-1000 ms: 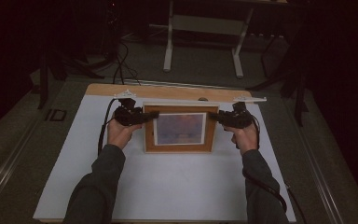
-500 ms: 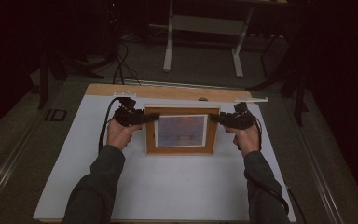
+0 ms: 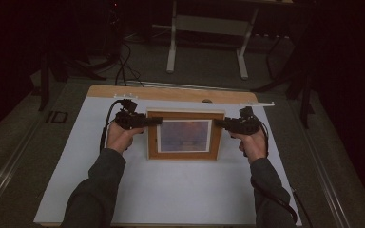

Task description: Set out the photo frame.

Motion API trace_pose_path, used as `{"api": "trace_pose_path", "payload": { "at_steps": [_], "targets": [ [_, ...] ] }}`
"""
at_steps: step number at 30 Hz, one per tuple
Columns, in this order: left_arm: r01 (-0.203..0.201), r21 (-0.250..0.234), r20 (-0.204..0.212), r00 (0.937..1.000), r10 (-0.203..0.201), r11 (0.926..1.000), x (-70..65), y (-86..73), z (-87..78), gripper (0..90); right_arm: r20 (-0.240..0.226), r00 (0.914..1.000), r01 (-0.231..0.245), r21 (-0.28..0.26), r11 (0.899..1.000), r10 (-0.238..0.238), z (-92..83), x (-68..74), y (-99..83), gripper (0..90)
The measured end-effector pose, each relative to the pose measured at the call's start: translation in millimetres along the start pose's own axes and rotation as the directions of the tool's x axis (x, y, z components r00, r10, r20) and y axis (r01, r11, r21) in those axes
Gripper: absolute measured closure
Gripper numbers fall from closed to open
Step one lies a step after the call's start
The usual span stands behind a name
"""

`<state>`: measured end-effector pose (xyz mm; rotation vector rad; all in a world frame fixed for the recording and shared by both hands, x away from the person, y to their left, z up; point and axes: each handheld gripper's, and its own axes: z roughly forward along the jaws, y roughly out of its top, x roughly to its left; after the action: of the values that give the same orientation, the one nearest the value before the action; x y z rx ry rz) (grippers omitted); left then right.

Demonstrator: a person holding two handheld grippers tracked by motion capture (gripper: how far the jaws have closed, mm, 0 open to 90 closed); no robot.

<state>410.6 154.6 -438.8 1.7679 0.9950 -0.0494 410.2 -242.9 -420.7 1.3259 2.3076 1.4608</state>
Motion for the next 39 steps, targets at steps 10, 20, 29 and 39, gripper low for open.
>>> {"api": "trace_pose_path", "payload": {
  "at_steps": [10,20,29,39],
  "targets": [
    [0.013,-0.002,0.009,0.9999,-0.013,0.9999,0.6,-2.2,-0.1,54.7,-0.002,1.0000,-0.009,0.017,1.000,0.009,-2.8,2.5,-1.5,62.1],
    [-0.041,-0.015,-0.063,0.9972,0.040,0.9991,-8.9,-4.4,1.6,51.2,-0.001,0.9996,0.028,0.025,0.999,-0.028,-3.5,3.1,-2.5,62.4],
    [-0.051,-0.012,-0.085,0.9951,0.050,0.9986,-12.3,-7.3,0.7,51.1,-0.003,0.9994,0.036,0.016,0.999,-0.036,-3.1,3.1,-4.1,61.8],
    [-0.068,0.008,-0.092,0.9934,0.068,0.9977,-13.2,-10.4,1.6,49.3,0.005,0.9981,0.062,0.032,0.998,-0.062,-0.7,3.5,-6.7,57.4]
  ]
}}
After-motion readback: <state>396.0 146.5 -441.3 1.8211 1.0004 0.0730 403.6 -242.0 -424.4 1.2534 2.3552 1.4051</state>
